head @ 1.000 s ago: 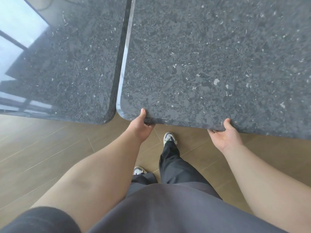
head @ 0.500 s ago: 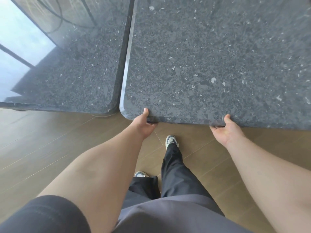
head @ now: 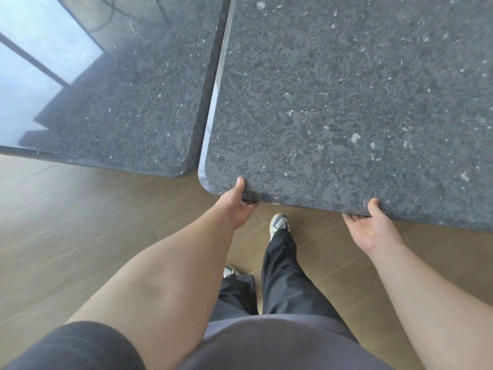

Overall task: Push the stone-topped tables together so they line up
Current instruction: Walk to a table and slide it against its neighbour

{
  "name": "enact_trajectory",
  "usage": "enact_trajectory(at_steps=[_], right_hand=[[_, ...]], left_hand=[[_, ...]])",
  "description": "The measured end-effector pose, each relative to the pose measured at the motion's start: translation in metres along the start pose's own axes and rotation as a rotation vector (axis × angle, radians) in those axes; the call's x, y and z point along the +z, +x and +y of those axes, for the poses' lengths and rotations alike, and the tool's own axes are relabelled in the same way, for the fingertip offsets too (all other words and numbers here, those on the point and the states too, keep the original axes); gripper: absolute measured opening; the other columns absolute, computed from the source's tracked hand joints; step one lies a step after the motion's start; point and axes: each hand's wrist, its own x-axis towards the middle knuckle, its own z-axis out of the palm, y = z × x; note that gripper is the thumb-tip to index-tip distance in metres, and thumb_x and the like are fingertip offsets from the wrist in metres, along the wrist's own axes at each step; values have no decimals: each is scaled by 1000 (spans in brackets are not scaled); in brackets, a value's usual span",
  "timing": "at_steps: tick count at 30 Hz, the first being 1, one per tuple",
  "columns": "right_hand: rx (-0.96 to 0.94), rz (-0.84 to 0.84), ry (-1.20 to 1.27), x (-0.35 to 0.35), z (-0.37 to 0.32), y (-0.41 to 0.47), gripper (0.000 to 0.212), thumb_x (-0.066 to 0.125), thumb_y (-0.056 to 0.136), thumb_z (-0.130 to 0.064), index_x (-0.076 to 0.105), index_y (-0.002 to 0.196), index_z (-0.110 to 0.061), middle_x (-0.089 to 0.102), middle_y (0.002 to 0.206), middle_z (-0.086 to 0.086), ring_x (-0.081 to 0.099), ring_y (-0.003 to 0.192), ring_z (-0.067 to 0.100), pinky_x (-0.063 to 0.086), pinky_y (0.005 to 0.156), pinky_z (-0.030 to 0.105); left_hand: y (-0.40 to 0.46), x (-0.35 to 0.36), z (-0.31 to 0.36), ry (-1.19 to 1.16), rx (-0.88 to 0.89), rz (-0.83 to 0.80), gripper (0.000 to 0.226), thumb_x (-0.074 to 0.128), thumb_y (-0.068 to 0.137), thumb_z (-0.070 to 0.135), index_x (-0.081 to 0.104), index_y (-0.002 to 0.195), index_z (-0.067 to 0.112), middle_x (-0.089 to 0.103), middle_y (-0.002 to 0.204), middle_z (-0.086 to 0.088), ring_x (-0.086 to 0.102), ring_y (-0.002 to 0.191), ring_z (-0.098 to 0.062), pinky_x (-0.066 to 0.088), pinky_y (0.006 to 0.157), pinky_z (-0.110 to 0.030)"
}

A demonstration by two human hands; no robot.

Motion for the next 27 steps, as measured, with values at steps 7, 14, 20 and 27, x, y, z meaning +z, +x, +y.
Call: enact_trajectory(at_steps=[7,14,20,27], right_hand=[[8,26,14,8,2,-3,44,53,100,-34,51,135,-8,62,132,12,60,120,26,50,98,44],[-19,71,5,14,5,-8,36,50,102,-37,55,127,-12,58,135,10,60,114,22,49,101,40],[18,136,-42,28,3,-41,32,42,106,-23,48,135,-11,47,149,16,54,126,26,40,107,41],[-152,0,88,3,-36,-153,43,30,105,-6,41,146,-7,57,138,11,57,125,25,46,104,42]], left_hand=[[4,-9,0,15,12,-61,25,54,102,30,54,116,9,57,139,-10,55,127,-28,42,111,-46],[0,-6,3,9,-11,-44,23,56,102,28,55,113,9,59,135,-10,57,123,-27,42,111,-47],[-21,-3,13,94,-10,66,39,50,101,10,41,139,3,40,151,-18,45,137,-36,34,115,-53],[-116,42,13,325,39,-173,39,33,102,6,41,140,1,55,137,-14,55,122,-33,45,98,-46]])
